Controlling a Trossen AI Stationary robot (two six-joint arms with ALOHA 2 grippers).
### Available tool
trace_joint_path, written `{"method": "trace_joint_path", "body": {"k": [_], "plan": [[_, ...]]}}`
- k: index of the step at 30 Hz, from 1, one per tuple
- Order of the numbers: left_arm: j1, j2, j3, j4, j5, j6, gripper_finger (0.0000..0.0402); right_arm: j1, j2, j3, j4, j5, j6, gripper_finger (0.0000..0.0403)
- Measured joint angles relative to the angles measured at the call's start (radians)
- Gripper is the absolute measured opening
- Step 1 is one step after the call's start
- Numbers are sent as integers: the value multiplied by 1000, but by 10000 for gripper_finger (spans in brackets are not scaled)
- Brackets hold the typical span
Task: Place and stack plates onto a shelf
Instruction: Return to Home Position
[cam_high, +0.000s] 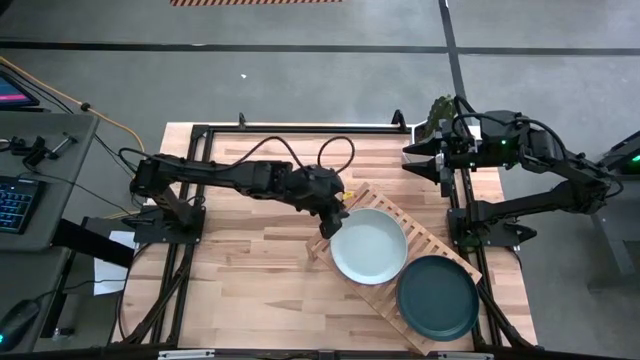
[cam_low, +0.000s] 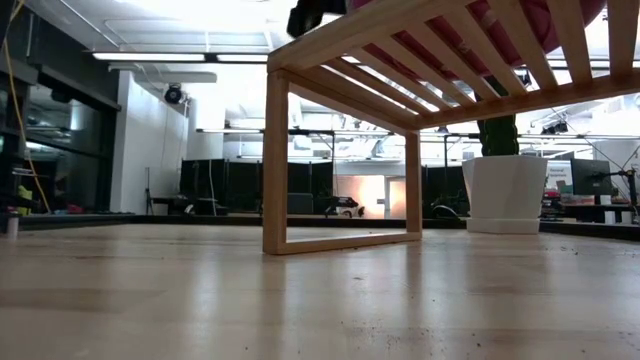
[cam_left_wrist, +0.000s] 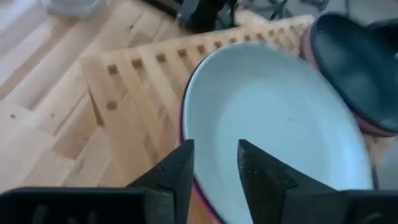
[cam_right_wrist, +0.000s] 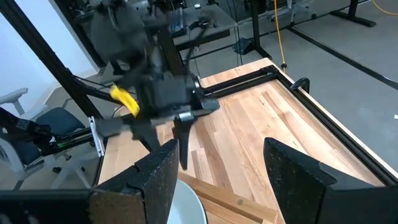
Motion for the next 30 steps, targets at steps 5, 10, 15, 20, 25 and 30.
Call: {"method": "trace_joint_path", "body": {"k": [5,10,15,20,25,30], "plan": [[16,-89,9,12,-56,58,123,0,0,0,-2,0,6,218],[-12,-216,-25,97,-241,217,124,0,0,0,-8,-10,17,218],[-40,-360,-213,328,-278,283,120,0,0,0,-10,-12,17,218],[-65,-497,-497,686,-282,269,113,2,0,0,-14,-11,26,218],[-78,-607,-724,924,-280,245,92,2,0,0,-13,-11,33,218],[-62,-677,-793,945,-282,225,42,2,0,0,8,-11,36,218]]}}
